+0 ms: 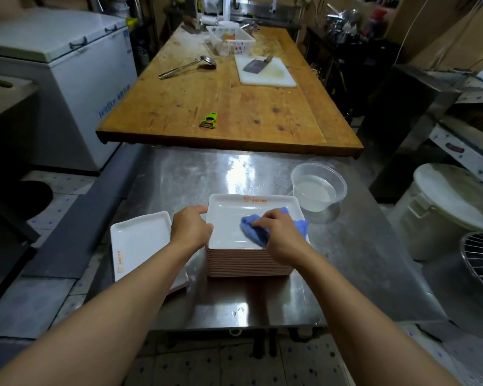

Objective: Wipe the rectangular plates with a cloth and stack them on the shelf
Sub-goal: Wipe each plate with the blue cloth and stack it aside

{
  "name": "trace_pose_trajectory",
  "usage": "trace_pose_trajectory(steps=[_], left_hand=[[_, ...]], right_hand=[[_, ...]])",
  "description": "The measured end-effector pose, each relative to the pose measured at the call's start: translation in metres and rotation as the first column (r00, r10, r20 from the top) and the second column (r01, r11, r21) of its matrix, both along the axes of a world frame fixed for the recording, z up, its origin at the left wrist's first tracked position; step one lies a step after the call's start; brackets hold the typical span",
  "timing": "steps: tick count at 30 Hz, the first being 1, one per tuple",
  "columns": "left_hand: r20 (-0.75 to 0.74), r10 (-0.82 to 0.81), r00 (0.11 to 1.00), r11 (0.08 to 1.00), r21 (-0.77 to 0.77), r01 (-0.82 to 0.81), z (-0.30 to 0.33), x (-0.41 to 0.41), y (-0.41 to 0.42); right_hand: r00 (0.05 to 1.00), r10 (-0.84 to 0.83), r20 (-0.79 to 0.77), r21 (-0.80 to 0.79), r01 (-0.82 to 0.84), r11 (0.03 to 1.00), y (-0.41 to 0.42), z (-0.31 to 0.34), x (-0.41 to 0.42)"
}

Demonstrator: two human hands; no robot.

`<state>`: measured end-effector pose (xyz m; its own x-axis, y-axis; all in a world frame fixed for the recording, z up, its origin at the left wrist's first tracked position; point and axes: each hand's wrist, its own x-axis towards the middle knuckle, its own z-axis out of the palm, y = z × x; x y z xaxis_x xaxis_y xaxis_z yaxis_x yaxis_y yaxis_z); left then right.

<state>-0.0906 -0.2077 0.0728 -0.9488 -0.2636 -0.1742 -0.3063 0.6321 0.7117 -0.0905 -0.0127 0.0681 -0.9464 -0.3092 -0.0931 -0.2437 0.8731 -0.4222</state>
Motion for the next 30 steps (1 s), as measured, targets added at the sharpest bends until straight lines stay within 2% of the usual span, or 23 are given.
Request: trace_pose_trajectory(steps=[2,8,14,18,23,25,27,30], left_hand=[[-0.009,0.005,1.000,1.000,-0.011,-0.005,-0.001,-0.001,0.001],[-0.036,0.013,0.999,0.992,-0.125,-0.018,0.001,0.005,0.009],[-0.026,0.048,0.998,0.982,-0.179,-0.052,0.009,0.006,0.015],[-0.033,0.062,0.998,0.975,-0.212,-0.068,0.009,0.008,0.018],[-0.021,0.017,1.000,0.957,-0.290,-0.022,0.009,0.012,0.020],[-0.005,-0.014,1.000,0.934,-0.358,0.011,0.011,0.017,0.022],[-0.072,-0.040,0.997,0.909,-0.416,0.007,0.014,0.027,0.026],[-0.204,-0.234,0.951,0.884,-0.452,0.120,0.014,0.039,0.036]], right_hand=[[0.997,-0.058,-0.045,0.074,0.061,0.995,0.005,0.000,-0.005],[0.989,-0.093,-0.119,0.292,0.124,0.948,0.003,0.007,-0.003],[0.982,-0.024,-0.187,0.485,0.113,0.867,0.021,0.026,0.019],[0.985,0.014,-0.170,0.537,0.081,0.840,0.025,0.033,0.042],[0.983,-0.110,-0.149,0.415,0.163,0.895,0.037,0.037,0.048],[0.965,-0.203,-0.163,0.259,0.241,0.935,0.046,0.037,0.050],[0.931,-0.302,-0.204,0.052,0.318,0.947,0.055,0.037,0.053],[0.886,-0.403,-0.230,-0.156,0.376,0.914,0.067,0.038,0.054]])
